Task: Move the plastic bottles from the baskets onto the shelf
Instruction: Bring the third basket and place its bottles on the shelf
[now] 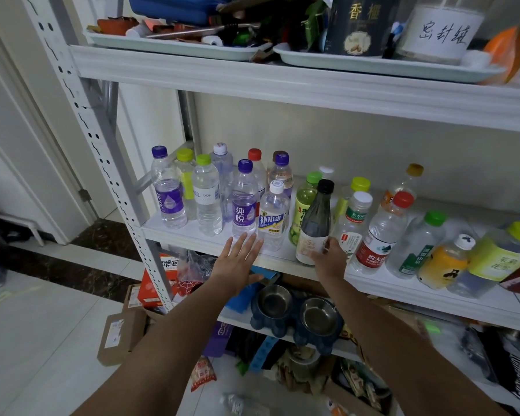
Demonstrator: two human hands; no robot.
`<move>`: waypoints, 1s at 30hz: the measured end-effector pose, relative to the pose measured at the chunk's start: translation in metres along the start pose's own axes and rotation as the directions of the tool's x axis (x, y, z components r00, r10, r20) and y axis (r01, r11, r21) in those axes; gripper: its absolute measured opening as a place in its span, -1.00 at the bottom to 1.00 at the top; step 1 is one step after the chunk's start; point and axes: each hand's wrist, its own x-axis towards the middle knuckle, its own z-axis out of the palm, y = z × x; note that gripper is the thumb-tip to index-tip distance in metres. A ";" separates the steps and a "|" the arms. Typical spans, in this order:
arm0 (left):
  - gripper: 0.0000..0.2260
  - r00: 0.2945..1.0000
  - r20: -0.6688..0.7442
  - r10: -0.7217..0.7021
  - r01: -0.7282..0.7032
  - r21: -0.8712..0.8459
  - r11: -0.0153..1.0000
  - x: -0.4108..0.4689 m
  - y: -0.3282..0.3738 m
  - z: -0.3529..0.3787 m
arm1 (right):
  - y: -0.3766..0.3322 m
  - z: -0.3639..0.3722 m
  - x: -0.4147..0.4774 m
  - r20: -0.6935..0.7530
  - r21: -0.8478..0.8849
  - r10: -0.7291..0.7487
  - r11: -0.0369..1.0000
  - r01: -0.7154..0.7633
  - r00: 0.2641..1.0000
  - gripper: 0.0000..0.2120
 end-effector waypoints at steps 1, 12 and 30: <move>-0.27 1.000 0.003 0.000 0.000 -0.003 1.000 0.001 0.000 0.001 | 0.000 0.002 0.002 0.001 0.006 -0.001 1.000 0.001 1.000 -0.70; -0.27 1.000 0.025 0.000 0.000 -0.013 1.000 0.005 -0.008 0.010 | 0.000 0.010 0.013 -0.002 -0.035 -0.026 0.999 0.026 1.000 -0.70; -0.24 0.999 0.051 0.007 -0.006 -0.017 1.000 -0.025 -0.016 0.011 | 0.007 0.006 -0.025 0.098 -0.164 0.035 0.986 -0.018 0.995 -0.45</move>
